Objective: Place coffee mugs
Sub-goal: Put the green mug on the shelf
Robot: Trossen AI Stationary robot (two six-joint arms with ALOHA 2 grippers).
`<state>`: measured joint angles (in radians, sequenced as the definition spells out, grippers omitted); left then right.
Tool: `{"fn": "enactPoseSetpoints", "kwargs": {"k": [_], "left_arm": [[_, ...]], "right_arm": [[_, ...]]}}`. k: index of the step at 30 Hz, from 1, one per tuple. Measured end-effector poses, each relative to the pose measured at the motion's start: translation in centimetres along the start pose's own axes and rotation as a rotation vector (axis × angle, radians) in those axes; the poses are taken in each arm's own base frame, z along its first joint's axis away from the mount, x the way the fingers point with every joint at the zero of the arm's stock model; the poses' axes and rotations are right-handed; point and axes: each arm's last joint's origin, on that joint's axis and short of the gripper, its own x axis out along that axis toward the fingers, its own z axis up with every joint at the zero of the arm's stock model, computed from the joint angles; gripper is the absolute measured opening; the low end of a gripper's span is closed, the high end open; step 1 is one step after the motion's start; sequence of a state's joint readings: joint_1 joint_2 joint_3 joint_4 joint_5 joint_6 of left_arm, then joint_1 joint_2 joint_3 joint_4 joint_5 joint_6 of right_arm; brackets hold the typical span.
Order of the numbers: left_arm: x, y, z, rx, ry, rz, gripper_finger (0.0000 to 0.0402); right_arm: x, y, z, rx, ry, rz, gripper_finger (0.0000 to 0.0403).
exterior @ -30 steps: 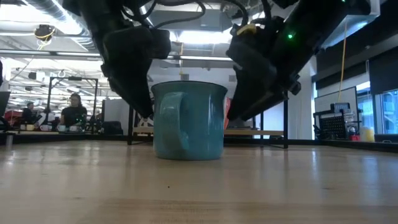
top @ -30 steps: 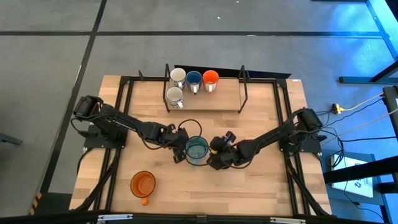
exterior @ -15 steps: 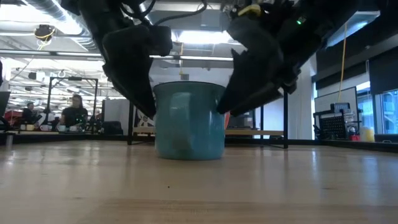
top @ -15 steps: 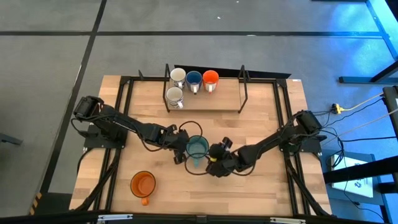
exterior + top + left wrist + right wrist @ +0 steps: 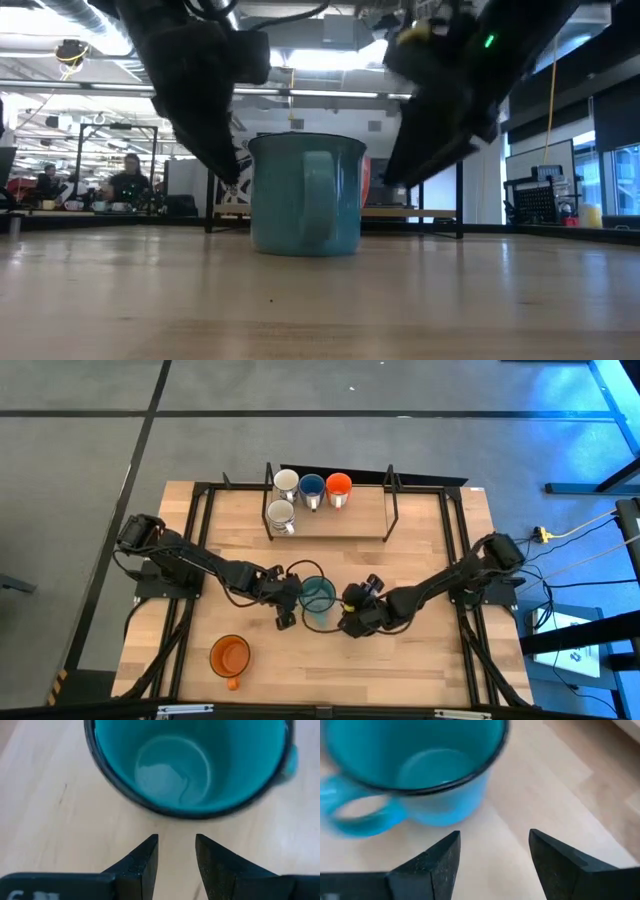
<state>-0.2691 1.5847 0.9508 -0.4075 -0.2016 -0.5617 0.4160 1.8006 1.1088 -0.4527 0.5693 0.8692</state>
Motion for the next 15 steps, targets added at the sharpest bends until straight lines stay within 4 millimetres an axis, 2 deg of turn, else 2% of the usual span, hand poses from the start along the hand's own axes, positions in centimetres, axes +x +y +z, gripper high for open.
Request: {"fn": "enactPoseSetpoints", "kwargs": {"k": [3,8,11,15], "left_arm": [[-1.6,0.1,-0.1,-0.006,0.014,-0.033,0.0125],[-5.2,0.5,-0.6,0.057,0.000,-0.028,0.0125],[-6.9,1.3,-1.1,0.123,-0.010,0.042,0.0125],[-8.7,2.4,-1.4,0.186,-0.013,0.102,0.0125]], "right_arm": [[-1.9,1.3,-0.2,0.064,-0.022,0.117,0.0220],[-4.9,5.0,-1.1,0.110,-0.075,0.285,0.0220],[-6.6,7.0,-0.9,0.087,-0.119,0.287,0.0220],[-8.0,8.6,1.0,0.109,-0.140,0.220,0.0220]]}}
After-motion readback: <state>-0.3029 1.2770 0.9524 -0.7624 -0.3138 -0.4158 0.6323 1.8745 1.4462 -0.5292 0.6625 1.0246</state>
